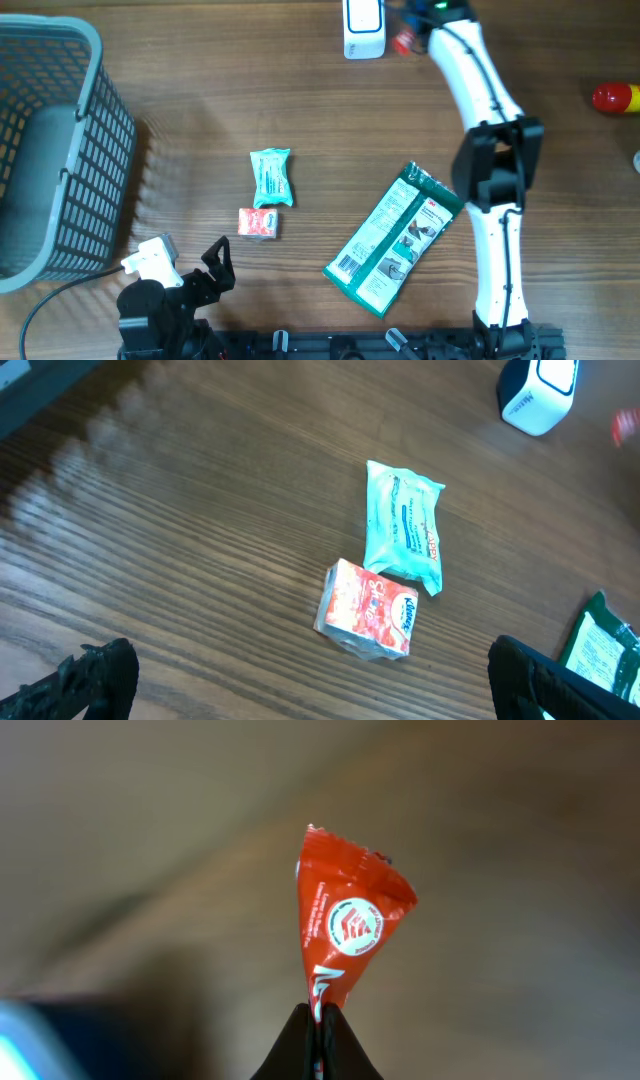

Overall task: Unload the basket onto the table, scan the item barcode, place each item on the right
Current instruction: 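Carry the sachet right and drop it beside the sriracha bottle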

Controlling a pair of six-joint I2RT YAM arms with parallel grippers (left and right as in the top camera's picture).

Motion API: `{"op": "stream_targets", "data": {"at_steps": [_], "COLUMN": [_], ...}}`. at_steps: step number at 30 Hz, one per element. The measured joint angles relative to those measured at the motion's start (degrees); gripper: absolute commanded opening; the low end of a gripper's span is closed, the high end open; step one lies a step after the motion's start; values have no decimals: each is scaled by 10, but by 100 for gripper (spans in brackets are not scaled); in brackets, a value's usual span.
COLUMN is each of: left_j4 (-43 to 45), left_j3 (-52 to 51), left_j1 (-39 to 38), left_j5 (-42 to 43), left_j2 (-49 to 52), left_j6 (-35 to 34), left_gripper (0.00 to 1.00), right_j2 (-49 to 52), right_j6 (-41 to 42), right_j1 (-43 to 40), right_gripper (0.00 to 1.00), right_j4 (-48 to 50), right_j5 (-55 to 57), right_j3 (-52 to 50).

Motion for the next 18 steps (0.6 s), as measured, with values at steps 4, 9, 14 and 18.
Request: {"op": "stream_targets", "data": {"at_steps": [4, 9, 14, 18], "left_j4": [0, 0, 0, 0], "left_j3": [0, 0, 0, 0], "left_j1": [0, 0, 0, 0], "left_j5": [0, 0, 0, 0], "left_j2": [0, 0, 0, 0], "left_j6": [0, 0, 0, 0], "left_gripper": [100, 100, 100, 100], "right_j2": [0, 0, 0, 0], "right_j6": [79, 151, 159, 159], "right_j1": [-90, -217, -285, -307], "right_gripper": [5, 5, 5, 5], "right_j4": [-150, -215, -231, -240], "right_j5": [12, 23, 27, 27], "right_j3": [0, 0, 0, 0]}}
